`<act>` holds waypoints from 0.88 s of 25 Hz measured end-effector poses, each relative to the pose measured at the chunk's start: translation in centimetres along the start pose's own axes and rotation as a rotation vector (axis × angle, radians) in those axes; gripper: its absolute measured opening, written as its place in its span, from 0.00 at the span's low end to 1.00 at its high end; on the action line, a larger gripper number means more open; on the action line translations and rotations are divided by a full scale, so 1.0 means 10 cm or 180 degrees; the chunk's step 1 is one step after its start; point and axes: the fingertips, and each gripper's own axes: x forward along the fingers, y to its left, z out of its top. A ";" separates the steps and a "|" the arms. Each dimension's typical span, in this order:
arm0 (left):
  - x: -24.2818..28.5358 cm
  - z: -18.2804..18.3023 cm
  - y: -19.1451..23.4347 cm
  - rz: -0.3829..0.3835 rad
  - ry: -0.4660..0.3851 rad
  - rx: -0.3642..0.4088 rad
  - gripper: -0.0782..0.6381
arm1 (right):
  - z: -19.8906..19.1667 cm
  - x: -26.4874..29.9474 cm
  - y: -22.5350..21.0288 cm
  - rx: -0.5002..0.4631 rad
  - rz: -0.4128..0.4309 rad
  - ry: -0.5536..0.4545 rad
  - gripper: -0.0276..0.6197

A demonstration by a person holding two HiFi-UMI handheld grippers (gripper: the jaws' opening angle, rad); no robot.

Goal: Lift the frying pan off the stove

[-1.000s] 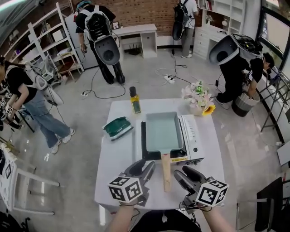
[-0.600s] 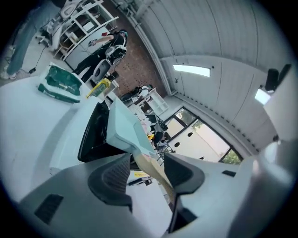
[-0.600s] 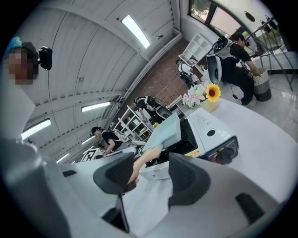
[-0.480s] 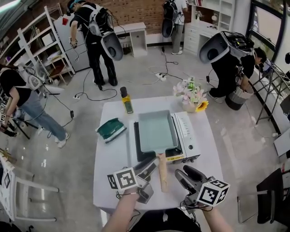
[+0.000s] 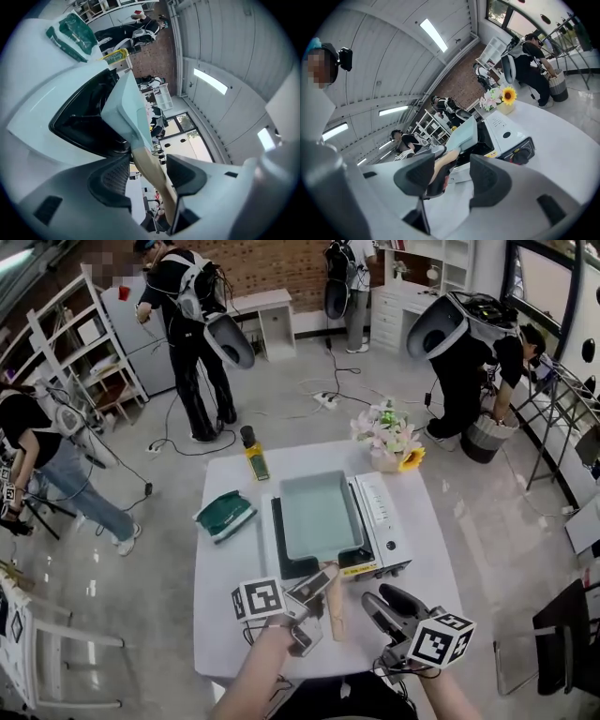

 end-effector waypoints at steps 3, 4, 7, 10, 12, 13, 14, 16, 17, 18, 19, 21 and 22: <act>0.07 -0.02 0.03 0.0000 0.0069 -0.0035 0.41 | 0.01 -0.01 0.00 -0.0021 -0.0017 -0.0002 0.39; 0.09 -0.02 0.03 -0.0006 0.0092 -0.0047 0.41 | 0.01 0.00 0.00 -0.0020 -0.0017 -0.0005 0.39; 0.15 -0.04 0.03 -0.0027 0.0186 -0.0084 0.41 | 0.00 0.02 0.02 0.0013 0.0013 -0.0014 0.39; 0.20 -0.06 0.03 -0.0055 0.0295 -0.0096 0.41 | -0.03 0.04 0.08 0.0050 0.0112 0.0027 0.39; 0.23 -0.06 0.02 -0.0073 0.0353 -0.0099 0.41 | -0.05 0.07 0.12 0.0072 0.0194 0.0088 0.39; 0.24 -0.06 0.02 -0.0081 0.0382 -0.0104 0.41 | -0.06 0.09 0.15 0.0082 0.0233 0.0124 0.38; 0.25 -0.06 0.01 -0.0087 0.0409 -0.0112 0.41 | -0.08 0.10 0.17 0.0094 0.0271 0.0161 0.38; 0.26 -0.06 0.01 -0.0091 0.0449 -0.0145 0.41 | -0.11 0.14 0.21 0.0128 0.0345 0.0236 0.38; 0.27 -0.06 0.00 -0.0092 0.0465 -0.0167 0.41 | -0.12 0.15 0.23 0.0150 0.0381 0.0271 0.38; 0.27 -0.06 0.00 -0.0091 0.0482 -0.0189 0.41 | -0.13 0.17 0.25 0.0176 0.0419 0.0304 0.37; 0.28 -0.05 0.01 -0.0090 0.0499 -0.0211 0.41 | -0.14 0.19 0.27 0.0205 0.0461 0.0333 0.37; 0.27 -0.04 0.02 -0.0085 0.0527 -0.0264 0.40 | -0.14 0.24 0.30 0.0261 0.0549 0.0378 0.37; 0.28 -0.04 0.03 -0.0082 0.0536 -0.0291 0.38 | -0.14 0.26 0.32 0.0285 0.0592 0.0401 0.37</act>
